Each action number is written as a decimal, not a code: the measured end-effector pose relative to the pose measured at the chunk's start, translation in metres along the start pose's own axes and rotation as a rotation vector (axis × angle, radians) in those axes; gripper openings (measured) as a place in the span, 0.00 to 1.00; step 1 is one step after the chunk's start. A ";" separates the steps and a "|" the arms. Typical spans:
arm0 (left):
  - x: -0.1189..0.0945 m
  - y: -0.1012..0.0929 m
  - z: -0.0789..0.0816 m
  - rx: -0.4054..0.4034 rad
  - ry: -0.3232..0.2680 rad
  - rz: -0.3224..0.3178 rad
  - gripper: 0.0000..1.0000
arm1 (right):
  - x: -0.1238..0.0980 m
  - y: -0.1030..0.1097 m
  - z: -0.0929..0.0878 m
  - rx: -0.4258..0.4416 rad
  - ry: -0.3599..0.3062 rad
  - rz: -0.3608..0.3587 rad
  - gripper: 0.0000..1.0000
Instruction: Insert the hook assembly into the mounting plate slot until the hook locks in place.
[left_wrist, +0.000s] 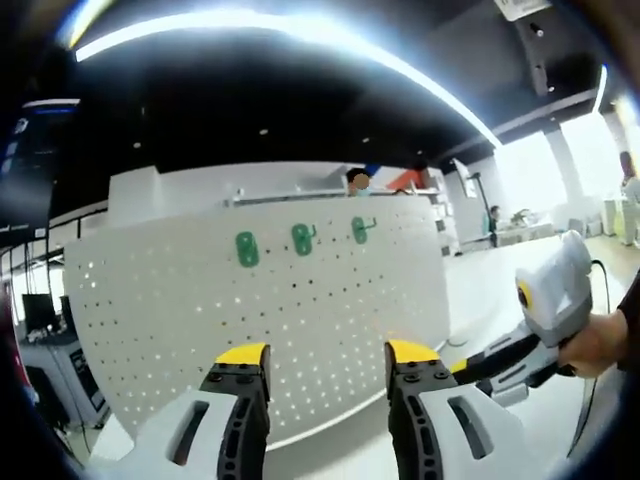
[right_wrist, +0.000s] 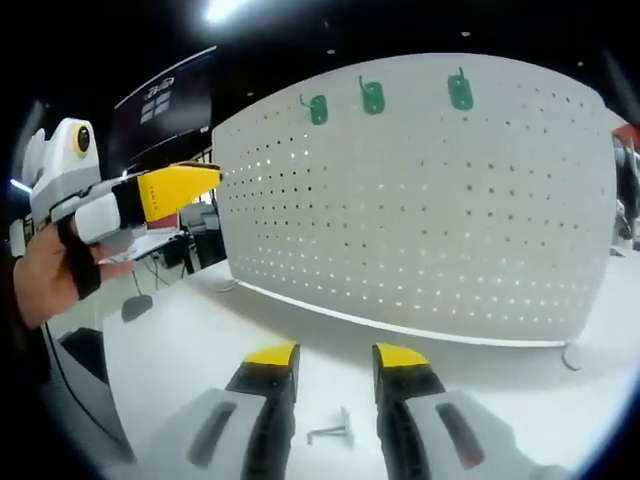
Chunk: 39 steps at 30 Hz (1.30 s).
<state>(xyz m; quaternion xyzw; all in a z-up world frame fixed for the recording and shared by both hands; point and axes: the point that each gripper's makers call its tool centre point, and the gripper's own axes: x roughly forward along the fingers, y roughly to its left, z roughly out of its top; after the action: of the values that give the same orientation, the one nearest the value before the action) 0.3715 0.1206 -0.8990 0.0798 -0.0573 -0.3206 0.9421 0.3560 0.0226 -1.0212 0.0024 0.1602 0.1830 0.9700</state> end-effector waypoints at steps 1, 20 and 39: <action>0.000 0.000 -0.001 -0.002 -0.001 -0.004 0.46 | 0.000 -0.001 -0.002 0.000 0.006 -0.002 0.27; 0.005 -0.025 -0.023 0.006 0.021 -0.109 0.44 | 0.006 -0.014 -0.060 0.061 0.224 -0.030 0.27; 0.003 -0.025 -0.026 0.031 0.039 -0.122 0.39 | 0.006 -0.007 -0.105 0.016 0.391 -0.015 0.16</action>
<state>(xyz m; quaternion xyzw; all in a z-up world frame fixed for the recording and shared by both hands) 0.3632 0.1015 -0.9294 0.1041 -0.0387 -0.3748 0.9204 0.3310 0.0123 -1.1226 -0.0266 0.3471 0.1716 0.9216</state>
